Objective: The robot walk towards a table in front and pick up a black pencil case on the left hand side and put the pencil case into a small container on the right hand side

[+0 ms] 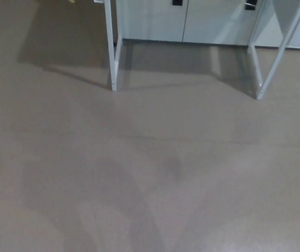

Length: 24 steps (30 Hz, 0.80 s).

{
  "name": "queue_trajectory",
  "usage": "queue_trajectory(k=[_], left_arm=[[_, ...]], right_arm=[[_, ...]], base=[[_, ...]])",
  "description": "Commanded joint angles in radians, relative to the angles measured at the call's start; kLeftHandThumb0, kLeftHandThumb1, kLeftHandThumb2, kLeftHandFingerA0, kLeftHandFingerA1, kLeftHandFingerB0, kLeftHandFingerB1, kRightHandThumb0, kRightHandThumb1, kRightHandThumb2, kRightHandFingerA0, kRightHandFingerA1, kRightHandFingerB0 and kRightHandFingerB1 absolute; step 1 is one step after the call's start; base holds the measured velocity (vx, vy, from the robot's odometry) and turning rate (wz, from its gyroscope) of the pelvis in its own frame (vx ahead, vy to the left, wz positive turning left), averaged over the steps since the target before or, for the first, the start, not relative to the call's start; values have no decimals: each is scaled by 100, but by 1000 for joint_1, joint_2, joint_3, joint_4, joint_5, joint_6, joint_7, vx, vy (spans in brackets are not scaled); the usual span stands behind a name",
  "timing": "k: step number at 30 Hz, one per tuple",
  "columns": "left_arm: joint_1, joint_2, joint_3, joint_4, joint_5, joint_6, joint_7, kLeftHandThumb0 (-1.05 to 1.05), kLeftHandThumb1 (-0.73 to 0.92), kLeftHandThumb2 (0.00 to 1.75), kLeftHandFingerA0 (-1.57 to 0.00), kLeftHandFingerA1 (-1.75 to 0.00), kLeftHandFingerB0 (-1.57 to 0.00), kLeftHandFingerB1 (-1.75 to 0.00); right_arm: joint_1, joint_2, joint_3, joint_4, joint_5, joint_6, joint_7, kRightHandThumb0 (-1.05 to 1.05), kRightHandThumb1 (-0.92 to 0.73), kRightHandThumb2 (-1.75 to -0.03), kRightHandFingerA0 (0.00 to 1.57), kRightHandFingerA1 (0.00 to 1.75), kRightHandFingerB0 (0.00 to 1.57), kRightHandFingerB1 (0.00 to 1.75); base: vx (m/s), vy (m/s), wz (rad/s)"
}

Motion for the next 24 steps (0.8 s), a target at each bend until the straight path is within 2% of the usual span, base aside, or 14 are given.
queue_trajectory(k=[1, 5, 6, 7, 8, 13, 17, 18, 24], left_arm=[[-3, 10, -6, 8, 4, -11, -1, -33, 52, 56, -36, -38, -20, -29], [-1, 8, 4, -1, -13, -4, -16, -30, 54, 56, -37, -39, -19, -28], [-2, 6, 7, 1, -15, -3, -11, -24, 37, 86, -30, -58, -7, -47], [-3, 6, 3, 3, -8, -5, -1, -24, 37, 86, -30, -58, -8, -47], [-4, 6, 3, 4, -7, -4, -2, -29, 52, 56, -38, -39, -20, -28], [-9, 4, 12, 10, -18, 0, -19, -28, 52, 56, -37, -39, -19, -28], [-2, 3, 18, 0, -22, 3, -26, -28, 53, 56, -38, -38, -19, -28], [-2, 2, 22, 6, -23, -8, -28, -23, 38, 86, -31, -58, -6, -46], [0, 4, 20, 5, -13, -12, -27, -23, 37, 86, -30, -58, -7, -46]], right_arm=[[-6, -12, 3, 4, -5, 6, -8, -37, -60, -59, 48, 42, 31, 34], [-9, -12, 4, 2, -2, 9, -2, -37, -61, -59, 48, 43, 30, 34], [-10, -12, 8, 3, -7, 12, -10, -37, -61, -59, 49, 42, 31, 34], [-11, -13, 11, 3, -9, 14, -12, -37, -62, -60, 48, 42, 31, 34], [-13, -13, 11, 4, -9, 18, -13, -37, -61, -60, 49, 42, 31, 33], [-13, -12, 12, 5, -7, 14, -10, -36, -62, -60, 50, 44, 30, 34], [-11, -14, 21, 5, -13, 8, -12, -37, -62, -60, 48, 44, 30, 34], [-11, -14, 21, 2, -12, 12, -14, -37, -62, -60, 48, 43, 31, 34], [-11, -14, 24, 1, -12, 12, -15, -37, -62, -60, 48, 43, 31, 34]], base=[[169, -61, 9], [155, -157, 13], [278, -184, -41], [272, -486, 29], [261, -452, 39], [206, -115, -1], [239, 35, -11], [251, 94, -13], [281, 214, -9]])
